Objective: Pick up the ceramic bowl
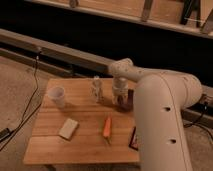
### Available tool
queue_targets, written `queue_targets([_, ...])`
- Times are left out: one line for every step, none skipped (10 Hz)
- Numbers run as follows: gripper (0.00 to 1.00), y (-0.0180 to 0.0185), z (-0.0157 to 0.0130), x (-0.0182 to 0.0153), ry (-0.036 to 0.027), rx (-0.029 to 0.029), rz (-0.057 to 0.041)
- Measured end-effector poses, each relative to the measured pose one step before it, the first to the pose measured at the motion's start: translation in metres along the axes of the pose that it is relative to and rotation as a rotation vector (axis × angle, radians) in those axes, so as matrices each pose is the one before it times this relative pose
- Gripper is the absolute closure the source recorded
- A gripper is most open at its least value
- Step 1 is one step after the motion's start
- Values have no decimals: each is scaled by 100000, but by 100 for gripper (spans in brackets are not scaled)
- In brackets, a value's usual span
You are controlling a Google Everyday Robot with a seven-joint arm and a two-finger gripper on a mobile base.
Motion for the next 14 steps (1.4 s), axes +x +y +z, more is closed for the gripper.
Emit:
queue_targets([82, -50, -40, -14, -16, 38, 138])
queue_targets([89, -16, -14, 22, 94, 66, 149])
queue_targets([97, -34, -102, 54, 130, 174, 328])
queue_targets([100, -105, -140, 102, 289, 354, 672])
queue_targets([100, -40, -239, 76, 193, 369, 422])
queue_targets([100, -75, -279, 53, 207, 656, 269])
queue_targets([100, -46, -469, 120, 931, 1940, 84])
queue_targets([100, 73, -396, 31, 619, 1623, -259])
queue_targets([100, 227, -424, -45, 609, 1944, -699])
queue_targets([100, 466, -605, -20, 1060, 2365, -1161])
queue_targets([100, 355, -394, -49, 684, 1826, -1071])
queue_targets([100, 425, -474, -77, 520, 1594, -1151])
queue_targets([100, 510, -641, -130, 449, 2118, -1578])
queue_targets([100, 408, -589, -126, 331, 2054, -1499])
